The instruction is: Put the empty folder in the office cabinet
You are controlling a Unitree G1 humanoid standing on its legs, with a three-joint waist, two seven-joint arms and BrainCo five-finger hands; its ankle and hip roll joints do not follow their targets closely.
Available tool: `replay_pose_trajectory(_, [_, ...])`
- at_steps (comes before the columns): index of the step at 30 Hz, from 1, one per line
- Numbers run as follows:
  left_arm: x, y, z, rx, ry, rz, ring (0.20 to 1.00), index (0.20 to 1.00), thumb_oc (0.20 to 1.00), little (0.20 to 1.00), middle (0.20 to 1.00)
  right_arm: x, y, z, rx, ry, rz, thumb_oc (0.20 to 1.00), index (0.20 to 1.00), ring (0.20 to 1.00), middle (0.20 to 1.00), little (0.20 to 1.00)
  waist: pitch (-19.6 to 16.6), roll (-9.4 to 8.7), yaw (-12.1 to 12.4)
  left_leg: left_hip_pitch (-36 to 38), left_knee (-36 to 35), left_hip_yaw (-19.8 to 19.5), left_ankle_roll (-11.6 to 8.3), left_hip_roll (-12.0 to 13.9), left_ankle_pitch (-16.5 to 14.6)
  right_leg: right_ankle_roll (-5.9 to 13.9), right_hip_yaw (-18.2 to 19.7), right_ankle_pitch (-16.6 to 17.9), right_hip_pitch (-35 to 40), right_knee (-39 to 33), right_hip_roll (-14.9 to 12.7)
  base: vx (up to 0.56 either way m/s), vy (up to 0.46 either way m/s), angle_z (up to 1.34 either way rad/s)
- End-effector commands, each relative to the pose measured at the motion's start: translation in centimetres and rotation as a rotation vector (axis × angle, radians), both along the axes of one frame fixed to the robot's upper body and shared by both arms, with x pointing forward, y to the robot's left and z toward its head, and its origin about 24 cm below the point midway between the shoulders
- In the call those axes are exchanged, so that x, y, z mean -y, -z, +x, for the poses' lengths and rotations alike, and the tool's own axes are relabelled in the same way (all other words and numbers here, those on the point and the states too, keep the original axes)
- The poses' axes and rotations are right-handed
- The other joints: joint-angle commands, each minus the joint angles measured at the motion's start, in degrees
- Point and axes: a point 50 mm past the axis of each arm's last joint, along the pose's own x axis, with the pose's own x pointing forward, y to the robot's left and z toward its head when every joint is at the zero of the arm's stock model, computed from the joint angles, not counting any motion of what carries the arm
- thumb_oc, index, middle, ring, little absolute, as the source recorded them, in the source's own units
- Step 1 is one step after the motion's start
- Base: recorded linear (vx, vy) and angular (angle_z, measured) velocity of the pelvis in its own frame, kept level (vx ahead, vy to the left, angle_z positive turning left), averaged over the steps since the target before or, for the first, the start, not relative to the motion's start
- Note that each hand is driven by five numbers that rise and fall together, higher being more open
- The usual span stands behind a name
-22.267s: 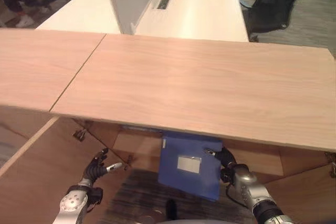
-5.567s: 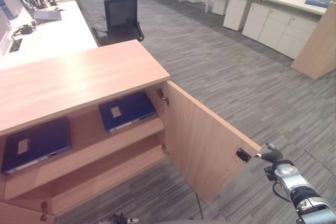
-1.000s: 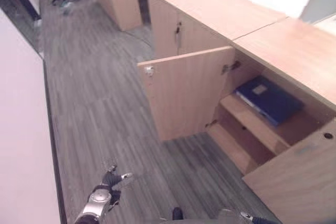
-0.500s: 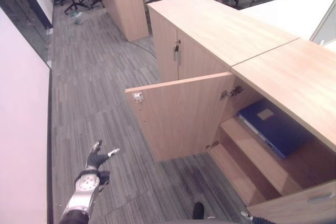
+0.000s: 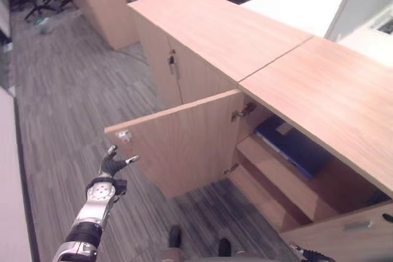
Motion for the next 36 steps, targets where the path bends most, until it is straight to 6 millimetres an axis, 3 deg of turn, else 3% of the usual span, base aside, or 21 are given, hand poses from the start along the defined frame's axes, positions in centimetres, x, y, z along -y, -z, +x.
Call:
replay_pose_trajectory(1, [-2.1,-3.2,1.6,0.118,-0.03,0.044,1.0,1.0,1.0,1.0,1.0,-0.1,0.2,-1.2,-0.023,0.035,0.012,1.0,1.0,1.0,1.0,1.0,-3.62,-2.21,0.98,1.62,2.51,2.58,1.72,-1.95,-4.17,6.51,-0.75,-7.3,-0.14,3.84,-3.36,0.12,0.098,-0.03])
replay_pose_trajectory(8, [-3.5,-4.2,3.2,0.106,-0.087,0.06,1.0,1.0,1.0,1.0,1.0,0.0,0.3,-2.2,-0.036,0.064,0.032,1.0,1.0,1.0,1.0,1.0,-5.73,-1.29,-0.56,7.81,-3.22,5.38,3.13,-3.23,-4.89,8.43,1.64,-5.87,0.71,2.1,-4.27,0.08,0.14,-0.22])
replay_pose_trajectory(11, [-1.5,-5.9,5.3,0.179,-0.003,0.057,1.0,1.0,1.0,1.0,1.0,-0.5,0.5,-2.7,-0.037,0.078,0.052,1.0,1.0,1.0,1.0,1.0,-6.11,-1.74,-1.26,8.45,-3.45,6.42,4.09,-4.16,-5.98,9.55,2.2,-5.22,0.57,2.08,-5.33,0.02,0.148,-0.1])
replay_pose_trajectory(13, [-0.9,-6.1,5.7,0.189,0.021,0.047,1.0,1.0,1.0,1.0,1.0,-0.6,0.6,-2.8,-0.042,0.076,0.057,1.0,1.0,1.0,1.0,1.0,-6.2,-1.81,-1.48,8.42,-3.45,6.55,4.23,-4.35,-6.12,9.74,2.36,-5.13,0.43,2.13,-5.49,0.0,0.098,-0.02])
replay_pose_trajectory(18, [3.9,-6.6,7.2,0.255,0.172,-0.035,1.0,1.0,1.0,1.0,1.0,-1.1,0.8,-2.8,-0.044,0.078,0.069,1.0,1.0,1.0,1.0,1.0,-6.15,-2.2,-2.42,8.05,-3.45,6.99,5.14,-5.23,-6.79,10.59,2.88,-4.44,-0.61,2.66,-6.57,-0.02,0.081,-0.06])
replay_pose_trajectory(20, [7.2,-6.8,7.4,0.289,0.29,-0.086,1.0,1.0,1.0,1.0,1.0,-1.4,0.8,-2.4,-0.035,0.076,0.071,1.0,1.0,1.0,1.0,1.0,-5.85,-2.45,-2.66,7.7,-3.45,7.19,5.56,-5.74,-7.06,11.08,3.17,-3.99,-1.3,2.93,-7.12,-0.04,0.091,-0.06])
replay_pose_trajectory(21, [7.5,-6.8,7.4,0.291,0.302,-0.087,1.0,1.0,1.0,1.0,1.0,-1.4,0.8,-2.4,-0.035,0.077,0.071,1.0,1.0,1.0,1.0,1.0,-5.9,-2.45,-2.6,7.64,-3.45,7.24,5.61,-5.79,-7.08,11.13,3.23,-3.98,-1.41,2.97,-7.16,-0.05,0.124,0.06])
replay_pose_trajectory(22, [10.7,-6.7,7.1,0.3,0.438,-0.113,1.0,1.0,1.0,1.0,1.0,-1.7,0.9,-1.8,-0.022,0.075,0.078,1.0,1.0,1.0,1.0,1.0,-5.57,-2.52,-2.85,7.32,-3.45,7.4,6.07,-6.38,-7.35,11.63,3.37,-3.72,-1.96,3.24,-7.68,-0.04,0.127,0.07])
replay_pose_trajectory(28, [17.8,-5.2,4.5,0.25,0.727,-0.268,1.0,1.0,1.0,1.0,1.0,-2.5,1.0,-0.3,0.03,0.093,0.095,1.0,1.0,1.0,1.0,1.0,-4.22,-2.56,-3.77,6.34,-3.45,8.09,7.43,-7.79,-7.72,12.88,4.75,-2.67,-4.34,4.47,-9.18,-0.05,0.121,-0.02])
replay_pose_trajectory(31, [20.2,-5.1,2.7,0.239,0.859,-0.373,1.0,1.0,1.0,1.0,1.0,-2.8,1.1,-0.4,0.03,0.11,0.105,1.0,1.0,1.0,1.0,1.0,-3.33,-2.39,-4.05,5.54,-3.45,8.76,8.09,-8.55,-7.88,13.62,5.59,-1.91,-6.2,5.15,-9.85,-0.06,0.12,-0.09])
replay_pose_trajectory(36, [21.7,-5.0,0.5,0.205,0.965,-0.495,1.0,1.0,1.0,1.0,1.0,-3.3,1.3,-0.8,0.014,0.123,0.124,1.0,1.0,1.0,1.0,1.0,-1.34,-2.24,-4.25,4.33,-3.45,10.39,8.77,-9.31,-7.87,14.58,5.74,-0.55,-9.19,6.64,-10.88,-0.08,0.121,-0.09])
